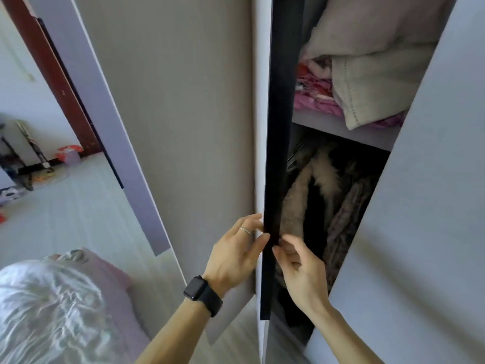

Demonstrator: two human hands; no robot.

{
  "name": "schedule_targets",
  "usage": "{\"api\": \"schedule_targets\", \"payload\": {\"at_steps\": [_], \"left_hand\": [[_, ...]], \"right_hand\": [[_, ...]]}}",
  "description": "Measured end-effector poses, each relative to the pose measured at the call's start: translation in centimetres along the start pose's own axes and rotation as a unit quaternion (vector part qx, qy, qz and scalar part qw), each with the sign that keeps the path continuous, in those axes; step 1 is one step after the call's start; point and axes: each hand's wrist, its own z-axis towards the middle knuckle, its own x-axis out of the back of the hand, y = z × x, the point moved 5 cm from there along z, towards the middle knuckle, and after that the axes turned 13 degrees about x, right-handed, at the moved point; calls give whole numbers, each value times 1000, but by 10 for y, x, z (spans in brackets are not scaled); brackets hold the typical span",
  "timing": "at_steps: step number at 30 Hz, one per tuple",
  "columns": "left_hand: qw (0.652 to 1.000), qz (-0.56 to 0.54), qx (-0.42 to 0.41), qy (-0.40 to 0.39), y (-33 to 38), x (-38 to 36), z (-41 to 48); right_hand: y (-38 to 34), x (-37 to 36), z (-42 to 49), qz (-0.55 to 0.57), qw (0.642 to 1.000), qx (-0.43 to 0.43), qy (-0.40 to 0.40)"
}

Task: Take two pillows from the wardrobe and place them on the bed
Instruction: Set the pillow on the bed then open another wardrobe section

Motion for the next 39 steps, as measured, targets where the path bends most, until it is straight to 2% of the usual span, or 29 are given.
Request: {"api": "schedule_targets", "payload": {"at_steps": [4,7,11,20,26,30,35,37,39], "left_hand": [[992,-39,88,76,-27,43,-11],[987,-29,117,109,-36,65,-14],[977,-30,149,148,-52,89,-16],[953,-70,241,172,-83,128,-3],[942,-62,266,197,-99,147,11],[944,-62,258,195,-107,149,9],[944,-86,198,248,-88,109,-23],[958,-98,164,215,-75,74,-26],[975,-95,141,140,-61,32,-18]], "right_hand": [[-4,-38,5,-15,998,37,-44],[-9,-63,13,-9,995,76,-71],[-15,-94,28,-68,978,170,-98],[-28,-158,59,-127,949,202,-207],[-27,-175,66,-205,911,254,-253],[-28,-145,58,-214,917,261,-214],[-12,-55,31,-263,935,224,-86],[-5,-17,19,-308,925,216,-47],[1,21,9,-358,912,197,-17]]}}
